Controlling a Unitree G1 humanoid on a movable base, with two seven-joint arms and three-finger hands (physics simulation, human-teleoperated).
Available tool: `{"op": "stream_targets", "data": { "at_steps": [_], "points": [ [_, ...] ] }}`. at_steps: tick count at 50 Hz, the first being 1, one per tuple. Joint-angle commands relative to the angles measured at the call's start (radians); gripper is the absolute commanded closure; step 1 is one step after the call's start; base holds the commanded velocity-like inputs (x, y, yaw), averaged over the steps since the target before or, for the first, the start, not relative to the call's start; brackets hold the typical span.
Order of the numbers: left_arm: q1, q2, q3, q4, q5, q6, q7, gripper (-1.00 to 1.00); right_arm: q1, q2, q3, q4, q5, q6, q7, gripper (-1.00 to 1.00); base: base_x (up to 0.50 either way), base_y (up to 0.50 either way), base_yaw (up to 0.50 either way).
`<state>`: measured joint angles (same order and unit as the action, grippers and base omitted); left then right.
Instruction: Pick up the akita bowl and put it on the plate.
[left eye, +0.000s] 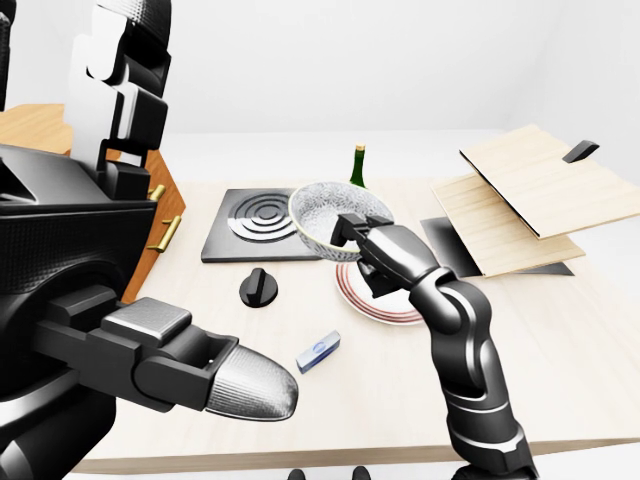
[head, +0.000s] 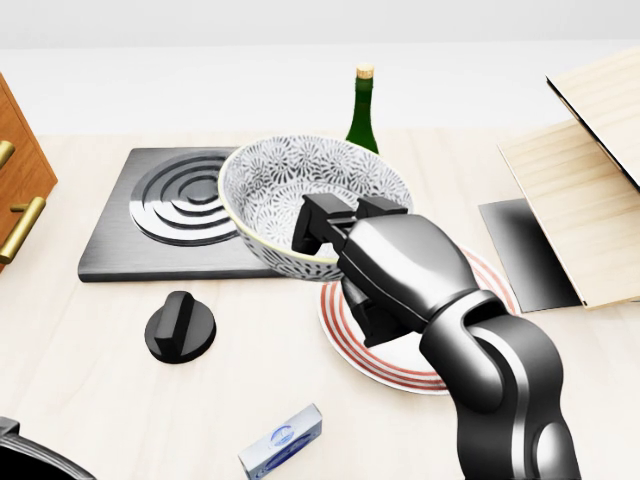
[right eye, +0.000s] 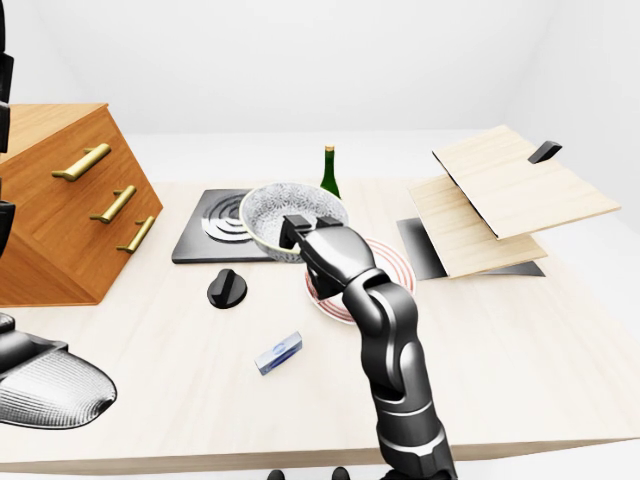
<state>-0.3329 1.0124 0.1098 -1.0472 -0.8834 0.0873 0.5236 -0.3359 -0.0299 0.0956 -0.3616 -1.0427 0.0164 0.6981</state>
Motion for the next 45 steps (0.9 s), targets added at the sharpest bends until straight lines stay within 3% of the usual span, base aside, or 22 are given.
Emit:
{"op": "stream_targets", "data": {
  "at_steps": [1,8,15,25,34,45],
  "points": [
    [0.001,0.003,-0.001,0.0,0.0,0.0,0.0,-0.96,0.016,-0.054,-0.064,-0.005,-0.014,0.007,-0.015,1.0,0.0,0.0,0.0],
    [-0.001,0.0,-0.011,0.0,0.008,0.0,0.0,-0.95,-0.011,-0.106,-0.12,0.009,0.004,0.025,-0.02,1.0,0.0,0.0,0.0],
    [0.0,0.003,-0.006,0.0,0.004,0.0,0.0,-0.95,-0.003,-0.128,-0.131,0.038,-0.001,0.011,-0.046,1.0,0.0,0.0,0.0],
    [-0.003,0.009,-0.009,0.0,0.002,0.0,0.0,-0.95,0.001,-0.183,-0.167,0.113,-0.026,-0.026,-0.091,1.0,0.0,0.0,0.0],
    [-0.002,0.008,-0.005,0.0,0.0,0.0,0.0,-0.96,0.014,-0.19,-0.178,0.13,-0.045,-0.047,-0.102,1.0,0.0,0.0,0.0],
    [0.006,0.006,0.007,0.0,-0.002,0.0,0.0,-0.95,0.057,-0.192,-0.178,0.158,-0.077,-0.096,-0.123,1.0,0.0,0.0,0.0]
  ]
}}
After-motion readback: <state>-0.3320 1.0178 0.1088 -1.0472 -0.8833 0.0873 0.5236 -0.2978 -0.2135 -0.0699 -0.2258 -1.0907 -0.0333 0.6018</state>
